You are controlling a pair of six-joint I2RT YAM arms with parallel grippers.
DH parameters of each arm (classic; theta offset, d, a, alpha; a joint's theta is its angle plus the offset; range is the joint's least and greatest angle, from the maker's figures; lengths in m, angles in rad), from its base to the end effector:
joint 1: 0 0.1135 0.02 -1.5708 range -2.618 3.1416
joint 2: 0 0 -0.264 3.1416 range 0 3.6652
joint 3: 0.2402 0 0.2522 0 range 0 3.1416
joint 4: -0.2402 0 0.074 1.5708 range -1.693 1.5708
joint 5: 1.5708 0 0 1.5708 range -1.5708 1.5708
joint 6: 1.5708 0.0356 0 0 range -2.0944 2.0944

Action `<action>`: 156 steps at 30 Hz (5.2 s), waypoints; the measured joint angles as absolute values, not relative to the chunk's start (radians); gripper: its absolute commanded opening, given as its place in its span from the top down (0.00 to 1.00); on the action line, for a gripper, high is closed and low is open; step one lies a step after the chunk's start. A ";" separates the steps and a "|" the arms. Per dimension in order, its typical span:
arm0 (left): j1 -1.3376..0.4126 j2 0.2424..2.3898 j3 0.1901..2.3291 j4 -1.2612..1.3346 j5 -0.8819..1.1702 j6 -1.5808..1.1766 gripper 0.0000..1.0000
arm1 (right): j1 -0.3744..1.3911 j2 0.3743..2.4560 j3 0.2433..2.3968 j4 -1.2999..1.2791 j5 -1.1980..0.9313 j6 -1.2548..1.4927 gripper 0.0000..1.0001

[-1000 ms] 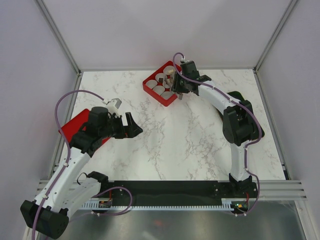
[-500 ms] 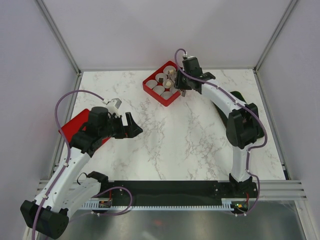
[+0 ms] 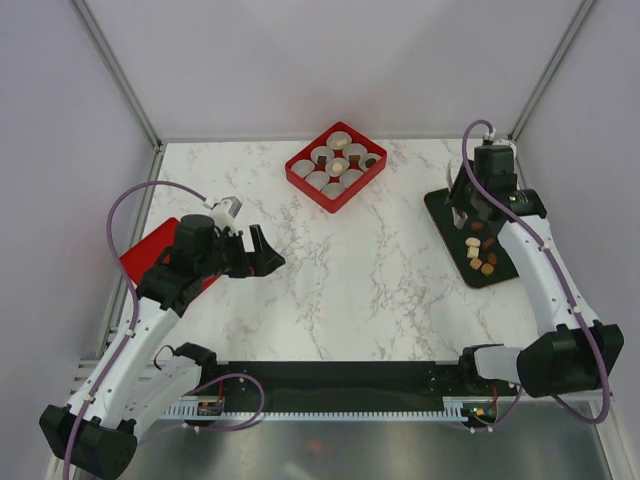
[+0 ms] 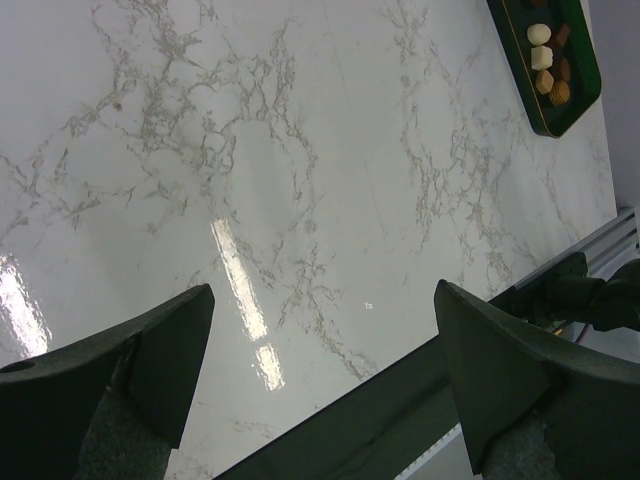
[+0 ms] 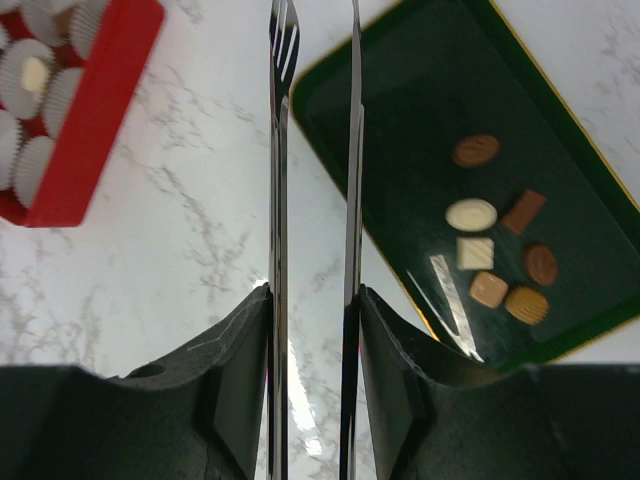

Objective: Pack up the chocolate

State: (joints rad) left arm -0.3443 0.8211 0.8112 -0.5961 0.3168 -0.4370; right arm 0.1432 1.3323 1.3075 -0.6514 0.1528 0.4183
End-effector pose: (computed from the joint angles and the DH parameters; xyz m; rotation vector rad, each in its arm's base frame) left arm 0.1603 -0.0693 0.3029 0.0836 2.2503 -0.7789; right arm 0.2870 0.0359 0.3556 0.3886 2.2071 0.1330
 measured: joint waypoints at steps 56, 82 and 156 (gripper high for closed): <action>-0.344 0.823 0.811 -0.596 0.318 -0.437 0.00 | -0.095 1.317 0.981 -0.647 0.014 0.529 0.64; -0.344 0.825 0.811 -0.596 0.317 -0.437 0.00 | 0.260 1.534 1.414 -0.611 -0.022 0.562 0.65; -0.344 0.812 0.811 -0.596 0.319 -0.437 0.00 | 0.145 1.250 1.203 -0.826 0.212 0.482 0.56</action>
